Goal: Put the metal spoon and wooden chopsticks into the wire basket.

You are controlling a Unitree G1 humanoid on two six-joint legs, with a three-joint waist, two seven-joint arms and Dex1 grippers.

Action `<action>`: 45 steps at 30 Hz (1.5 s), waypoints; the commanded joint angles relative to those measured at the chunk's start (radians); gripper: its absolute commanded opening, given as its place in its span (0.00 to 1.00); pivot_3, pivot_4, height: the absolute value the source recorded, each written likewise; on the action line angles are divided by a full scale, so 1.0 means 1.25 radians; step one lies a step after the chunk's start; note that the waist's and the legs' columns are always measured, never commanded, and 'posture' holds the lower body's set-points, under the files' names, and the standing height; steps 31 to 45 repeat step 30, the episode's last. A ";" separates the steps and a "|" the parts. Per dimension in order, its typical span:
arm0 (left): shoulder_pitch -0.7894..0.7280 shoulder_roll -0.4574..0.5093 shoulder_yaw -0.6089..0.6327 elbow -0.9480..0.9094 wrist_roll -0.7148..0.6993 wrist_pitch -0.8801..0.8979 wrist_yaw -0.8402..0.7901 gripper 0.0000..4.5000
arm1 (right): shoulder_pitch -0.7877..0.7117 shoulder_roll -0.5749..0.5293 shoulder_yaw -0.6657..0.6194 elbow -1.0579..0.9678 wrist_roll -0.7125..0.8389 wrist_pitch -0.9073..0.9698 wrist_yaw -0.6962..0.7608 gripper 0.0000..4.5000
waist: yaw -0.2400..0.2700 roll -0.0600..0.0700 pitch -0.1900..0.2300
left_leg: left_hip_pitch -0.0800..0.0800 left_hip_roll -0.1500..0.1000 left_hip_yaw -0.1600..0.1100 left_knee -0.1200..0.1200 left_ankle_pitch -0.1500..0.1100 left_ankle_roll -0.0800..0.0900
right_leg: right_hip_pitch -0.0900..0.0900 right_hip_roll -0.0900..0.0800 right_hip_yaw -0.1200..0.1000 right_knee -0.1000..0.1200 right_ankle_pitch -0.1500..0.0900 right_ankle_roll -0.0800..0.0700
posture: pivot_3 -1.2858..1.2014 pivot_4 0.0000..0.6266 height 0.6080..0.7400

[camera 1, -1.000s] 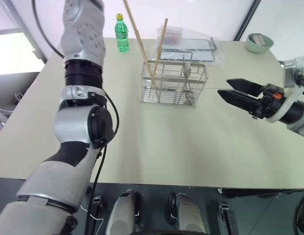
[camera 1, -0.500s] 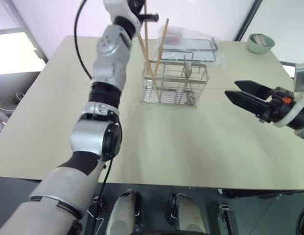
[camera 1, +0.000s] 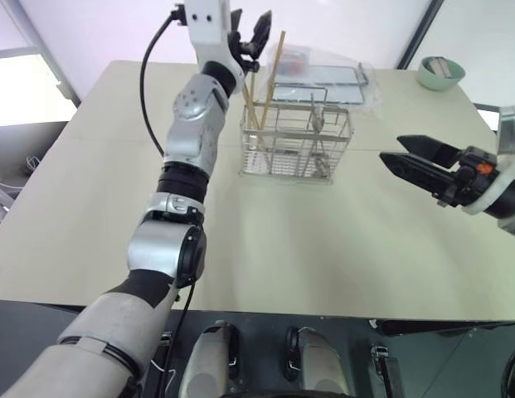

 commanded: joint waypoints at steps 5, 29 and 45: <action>-0.008 0.062 0.023 -0.148 -0.037 0.123 -0.007 0.99 | -0.037 -0.019 0.020 0.025 -0.037 -0.039 0.042 1.00 | -0.002 0.000 0.000 | 0.000 0.000 0.000 0.000 0.000 0.000 | 0.000 0.000 0.000 0.000 0.000 0.000 | 0.52 0.24 0.75; 0.327 0.787 -0.050 -0.477 -0.128 0.454 -0.774 0.99 | -0.255 -0.132 0.238 0.457 -0.406 -0.276 0.427 1.00 | -0.023 0.004 0.000 | 0.000 0.001 0.001 -0.001 0.003 -0.007 | -0.002 0.000 0.001 0.000 -0.002 -0.002 | 0.52 0.24 0.75; 0.339 0.789 -0.049 -0.483 -0.125 0.450 -0.771 0.99 | -0.256 -0.127 0.241 0.459 -0.411 -0.280 0.433 1.00 | -0.023 0.004 0.000 | 0.000 0.001 0.001 -0.001 0.003 -0.007 | -0.002 0.000 0.001 0.000 -0.002 -0.002 | 0.52 0.24 0.75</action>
